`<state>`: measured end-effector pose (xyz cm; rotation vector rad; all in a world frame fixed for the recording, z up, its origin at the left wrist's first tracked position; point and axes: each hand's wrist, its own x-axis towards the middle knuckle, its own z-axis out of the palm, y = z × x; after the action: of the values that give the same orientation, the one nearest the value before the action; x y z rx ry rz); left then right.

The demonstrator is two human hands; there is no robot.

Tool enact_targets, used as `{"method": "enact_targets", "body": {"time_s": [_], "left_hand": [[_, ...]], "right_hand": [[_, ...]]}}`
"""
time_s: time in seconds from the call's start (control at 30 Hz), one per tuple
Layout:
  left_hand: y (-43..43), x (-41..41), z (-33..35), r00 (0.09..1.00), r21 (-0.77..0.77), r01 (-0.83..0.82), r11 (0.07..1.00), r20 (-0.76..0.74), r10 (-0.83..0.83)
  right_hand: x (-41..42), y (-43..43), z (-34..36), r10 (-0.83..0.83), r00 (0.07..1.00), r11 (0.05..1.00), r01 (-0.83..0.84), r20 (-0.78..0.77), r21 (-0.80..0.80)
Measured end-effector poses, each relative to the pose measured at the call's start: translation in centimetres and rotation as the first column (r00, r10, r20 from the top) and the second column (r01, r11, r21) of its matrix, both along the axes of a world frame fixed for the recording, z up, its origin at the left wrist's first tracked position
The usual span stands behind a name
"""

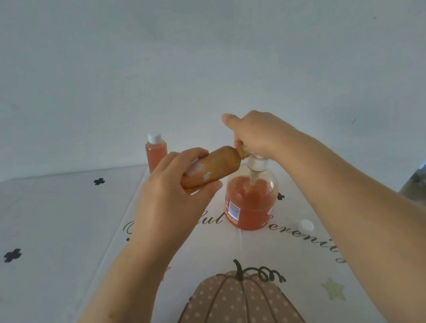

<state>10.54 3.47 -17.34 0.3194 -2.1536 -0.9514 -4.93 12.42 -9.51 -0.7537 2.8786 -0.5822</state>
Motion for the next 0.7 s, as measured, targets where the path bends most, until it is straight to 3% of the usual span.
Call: {"method": "enact_targets", "body": {"time_s": [0.37, 0.53, 0.6, 0.7], "left_hand": [[0.4, -0.1, 0.2, 0.996, -0.038, -0.021, 0.999, -0.091, 0.017], [0.3, -0.2, 0.1, 0.995, -0.048, -0.015, 0.999, -0.094, 0.01], [0.2, -0.2, 0.0, 0.996, -0.051, -0.016, 0.999, -0.087, 0.012], [0.1, -0.1, -0.1, 0.997, -0.06, -0.03, 0.998, -0.074, 0.025]], "right_hand": [[-0.1, 0.0, 1.5, -0.027, 0.998, 1.0, 0.027, -0.055, 0.009], [0.1, 0.0, 1.6, -0.018, 0.999, 0.999, 0.019, 0.028, -0.035], [0.2, 0.0, 1.2, -0.06, 0.995, 0.987, 0.072, 0.084, -0.144], [0.5, 0.2, 0.6, 0.001, 0.999, 0.998, 0.002, 0.049, -0.061]]}}
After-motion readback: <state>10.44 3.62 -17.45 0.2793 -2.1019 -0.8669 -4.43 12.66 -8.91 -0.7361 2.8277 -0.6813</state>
